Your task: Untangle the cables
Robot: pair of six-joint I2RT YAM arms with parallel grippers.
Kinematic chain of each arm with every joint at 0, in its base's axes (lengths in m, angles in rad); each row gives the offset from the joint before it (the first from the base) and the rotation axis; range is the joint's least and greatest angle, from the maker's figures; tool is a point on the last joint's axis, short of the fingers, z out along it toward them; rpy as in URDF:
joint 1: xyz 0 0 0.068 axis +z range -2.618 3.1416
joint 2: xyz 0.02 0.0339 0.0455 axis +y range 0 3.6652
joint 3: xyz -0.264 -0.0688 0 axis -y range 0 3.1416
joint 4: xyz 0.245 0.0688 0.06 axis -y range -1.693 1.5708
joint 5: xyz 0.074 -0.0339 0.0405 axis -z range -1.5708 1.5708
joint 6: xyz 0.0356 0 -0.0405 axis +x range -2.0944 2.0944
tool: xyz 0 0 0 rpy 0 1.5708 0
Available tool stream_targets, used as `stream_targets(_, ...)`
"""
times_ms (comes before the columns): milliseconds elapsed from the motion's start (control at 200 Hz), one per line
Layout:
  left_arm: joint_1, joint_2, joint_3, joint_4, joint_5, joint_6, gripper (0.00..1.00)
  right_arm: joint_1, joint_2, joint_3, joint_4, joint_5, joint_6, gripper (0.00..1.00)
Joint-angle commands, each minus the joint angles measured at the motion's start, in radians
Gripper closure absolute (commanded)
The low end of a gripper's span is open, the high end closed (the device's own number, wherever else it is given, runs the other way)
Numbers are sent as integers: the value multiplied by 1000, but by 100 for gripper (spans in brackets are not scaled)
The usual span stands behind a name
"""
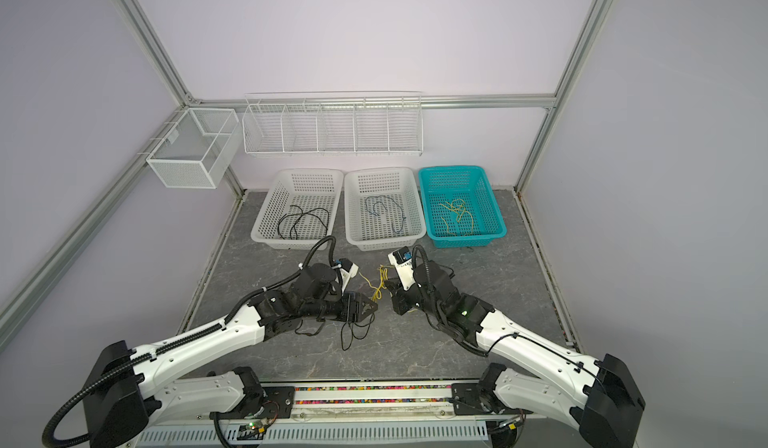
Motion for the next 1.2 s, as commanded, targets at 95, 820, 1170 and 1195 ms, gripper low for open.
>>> stream_targets(95, -10, 46, 72, -43, -112, 90, 32, -11, -28, -29, 53, -72, 19, 93)
stream_targets(820, -14, 57, 55, 34, -126, 86, 72, -16, -35, -24, 51, -128, 26, 93)
stream_targets(1170, -11, -42, 57, -66, -252, 120, 100, -16, -11, -6, 29, -134, 22, 93)
stream_targets(1195, -11, -52, 58, -77, -270, 120, 100, -16, -9, -4, 27, -139, 20, 93)
